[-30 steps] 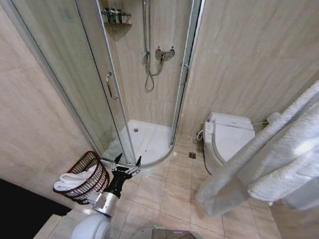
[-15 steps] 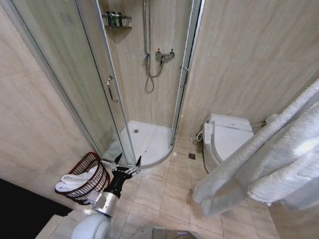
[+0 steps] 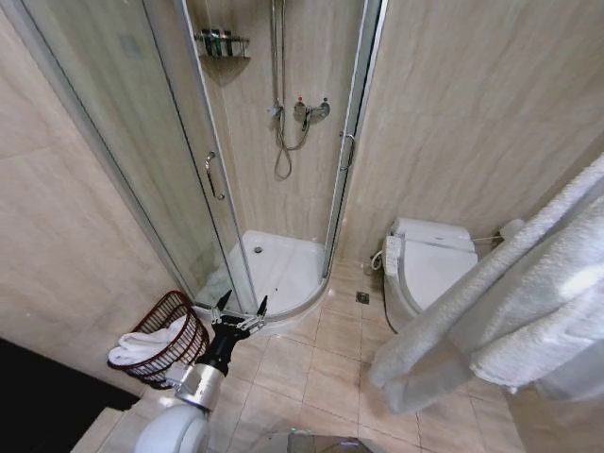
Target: Discard the used towel into the hamper.
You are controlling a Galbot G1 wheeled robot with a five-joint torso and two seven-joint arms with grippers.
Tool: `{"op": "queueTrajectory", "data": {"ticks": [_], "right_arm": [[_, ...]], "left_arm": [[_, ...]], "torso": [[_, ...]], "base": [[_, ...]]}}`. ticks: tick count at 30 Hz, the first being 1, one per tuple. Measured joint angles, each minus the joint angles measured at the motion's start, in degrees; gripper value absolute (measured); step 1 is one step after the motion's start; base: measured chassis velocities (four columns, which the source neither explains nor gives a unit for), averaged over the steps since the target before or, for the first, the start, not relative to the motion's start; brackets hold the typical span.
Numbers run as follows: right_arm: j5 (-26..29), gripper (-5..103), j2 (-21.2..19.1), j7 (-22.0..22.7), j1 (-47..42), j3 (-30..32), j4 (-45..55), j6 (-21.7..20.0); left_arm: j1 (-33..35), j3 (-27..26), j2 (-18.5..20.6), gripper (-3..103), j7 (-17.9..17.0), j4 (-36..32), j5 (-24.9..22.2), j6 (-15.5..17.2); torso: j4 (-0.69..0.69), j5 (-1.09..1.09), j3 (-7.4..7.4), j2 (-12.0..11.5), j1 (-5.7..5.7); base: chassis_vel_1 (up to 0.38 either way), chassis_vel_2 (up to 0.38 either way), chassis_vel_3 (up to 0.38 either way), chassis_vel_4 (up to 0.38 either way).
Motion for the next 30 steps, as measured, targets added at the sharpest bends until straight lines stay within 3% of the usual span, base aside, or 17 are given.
{"op": "queueTrajectory", "data": {"ticks": [30], "right_arm": [[0.42,2,0.62,-0.05,-0.28,0.18,0.18,0.14]], "left_arm": [[0.0,0.0,0.0,100,0.0,0.0,0.0,0.0]], "torso": [[0.0,0.0,5.33,9.8,4.49]], "base": [[0.0,0.0,0.0,0.0]]}}
